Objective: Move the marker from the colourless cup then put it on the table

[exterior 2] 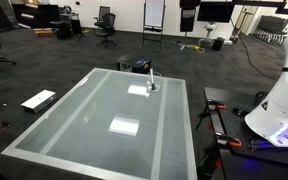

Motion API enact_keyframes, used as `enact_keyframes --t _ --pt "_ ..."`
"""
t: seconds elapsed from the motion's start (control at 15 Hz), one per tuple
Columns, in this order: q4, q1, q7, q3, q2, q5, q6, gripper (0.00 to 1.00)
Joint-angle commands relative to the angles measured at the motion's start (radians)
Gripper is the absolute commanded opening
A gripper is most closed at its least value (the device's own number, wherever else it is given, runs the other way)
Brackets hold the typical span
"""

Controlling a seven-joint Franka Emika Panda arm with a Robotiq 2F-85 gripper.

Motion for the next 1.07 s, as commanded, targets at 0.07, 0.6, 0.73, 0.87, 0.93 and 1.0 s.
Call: enact_keyframes --t 0.07,0.6,0.73,0.87,0.93,1.0 --pt "0.003 0.022 0.004 -0.02 0.003 -0.003 -0.003 1.0" --pt "-0.017 0.014 0.02 -0.035 -0.013 -0.027 0.04 1.0" --pt "-0.032 0.002 0.051 -0.05 -0.027 -0.054 0.078 1.0" --pt "-0.045 -0.01 0.081 -0.073 -0.036 -0.075 0.115 1.0" --pt "-0.054 -0.015 0.094 -0.085 -0.041 -0.084 0.131 1.0" --pt "-0.066 -0.02 0.101 -0.098 -0.048 -0.092 0.15 1.0"
